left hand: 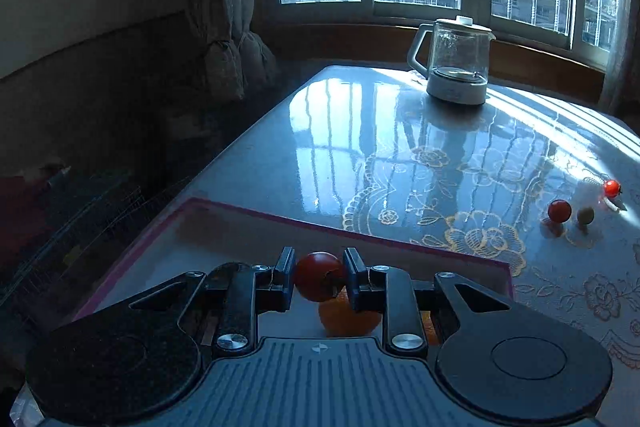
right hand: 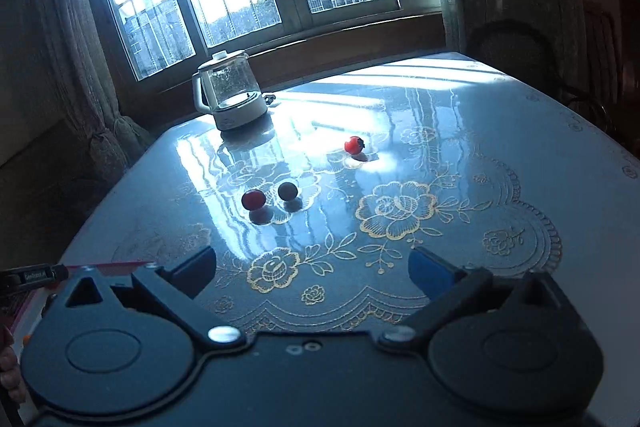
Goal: Organize fruits
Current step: 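Carry the tomato into the pink tray and open the left tool, then reach the right tool to the small brownish-green fruit and grasp it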
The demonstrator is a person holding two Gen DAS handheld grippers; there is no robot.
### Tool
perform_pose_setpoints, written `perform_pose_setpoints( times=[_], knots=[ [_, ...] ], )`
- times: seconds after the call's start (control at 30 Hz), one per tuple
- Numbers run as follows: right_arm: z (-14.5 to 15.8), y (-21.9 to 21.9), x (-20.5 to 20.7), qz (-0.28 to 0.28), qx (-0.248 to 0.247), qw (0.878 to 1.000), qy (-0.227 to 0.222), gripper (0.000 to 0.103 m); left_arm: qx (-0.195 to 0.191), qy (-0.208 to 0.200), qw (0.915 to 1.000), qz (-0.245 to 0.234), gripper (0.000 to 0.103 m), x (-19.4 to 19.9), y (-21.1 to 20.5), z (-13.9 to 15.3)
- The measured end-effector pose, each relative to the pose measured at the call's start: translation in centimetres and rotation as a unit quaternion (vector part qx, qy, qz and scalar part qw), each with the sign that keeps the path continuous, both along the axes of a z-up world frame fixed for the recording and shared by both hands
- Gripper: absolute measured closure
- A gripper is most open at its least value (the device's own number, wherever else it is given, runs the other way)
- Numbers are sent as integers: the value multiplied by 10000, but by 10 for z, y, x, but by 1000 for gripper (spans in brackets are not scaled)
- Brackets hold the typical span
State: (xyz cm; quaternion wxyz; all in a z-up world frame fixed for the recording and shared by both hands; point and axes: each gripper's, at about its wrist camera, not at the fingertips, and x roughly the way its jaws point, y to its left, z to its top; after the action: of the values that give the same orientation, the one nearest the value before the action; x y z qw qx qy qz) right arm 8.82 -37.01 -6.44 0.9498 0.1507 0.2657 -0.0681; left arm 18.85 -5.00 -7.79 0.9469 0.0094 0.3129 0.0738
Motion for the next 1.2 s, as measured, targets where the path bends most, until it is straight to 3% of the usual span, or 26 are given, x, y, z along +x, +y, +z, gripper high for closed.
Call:
perform_pose_setpoints(
  times=[0.2, 0.43, 0.5, 0.57, 0.7, 0.73, 0.87, 1.03, 1.2],
  knots=[
    [-2, 35, 16, 181, -19, 9998, 36, 0, 40, 300, 9995, 102, 77, 2, 35, -21],
    [-4, 67, 32, 298, -122, 9994, 111, 0, 25, 374, 9993, -47, 76, 0, 49, -28],
    [-4, 73, 37, 321, -197, 9992, 133, 0, -56, 350, 9994, -54, 67, -3, 54, -26],
    [-3, 78, 45, 346, -297, 9989, 125, 0, -34, 224, 9997, -4, 36, -6, 59, -22],
    [-1, 83, 64, 342, -523, 9980, 103, 0, 100, -214, 9997, -13, 13, -21, 69, -8],
    [-1, 84, 69, 328, -585, 9977, 121, 0, 80, -253, 9996, 38, 2, -23, 72, -4],
    [-3, 85, 99, 341, -721, 9967, 114, 0, -48, -365, 9992, 119, 0, -27, 86, 7],
    [-10, 82, 142, 209, -1358, 9903, 190, 0, -290, -350, 9985, 319, 0, -28, 107, 14],
    [-24, 62, 169, 49, -1688, 9846, 453, 7, -364, -322, 9978, 444, 0, -27, 115, 15]
  ],
)
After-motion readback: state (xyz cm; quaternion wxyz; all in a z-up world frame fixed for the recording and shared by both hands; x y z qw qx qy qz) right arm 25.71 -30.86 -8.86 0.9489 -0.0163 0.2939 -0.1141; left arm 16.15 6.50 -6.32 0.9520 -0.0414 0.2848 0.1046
